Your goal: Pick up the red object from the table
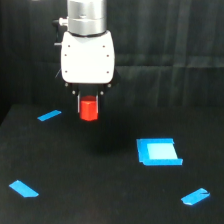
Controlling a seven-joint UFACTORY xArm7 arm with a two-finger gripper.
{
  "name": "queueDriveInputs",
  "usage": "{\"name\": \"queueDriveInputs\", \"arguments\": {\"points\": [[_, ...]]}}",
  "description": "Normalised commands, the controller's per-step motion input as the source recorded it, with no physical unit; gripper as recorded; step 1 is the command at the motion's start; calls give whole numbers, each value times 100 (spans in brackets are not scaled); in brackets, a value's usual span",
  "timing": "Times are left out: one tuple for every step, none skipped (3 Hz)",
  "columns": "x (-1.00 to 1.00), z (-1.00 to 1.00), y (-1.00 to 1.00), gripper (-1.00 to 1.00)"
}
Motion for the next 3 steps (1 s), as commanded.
{"name": "queueDriveInputs", "arguments": {"points": [[14,46,18,-92],[0,15,8,-100],[13,9,1,-94]]}}
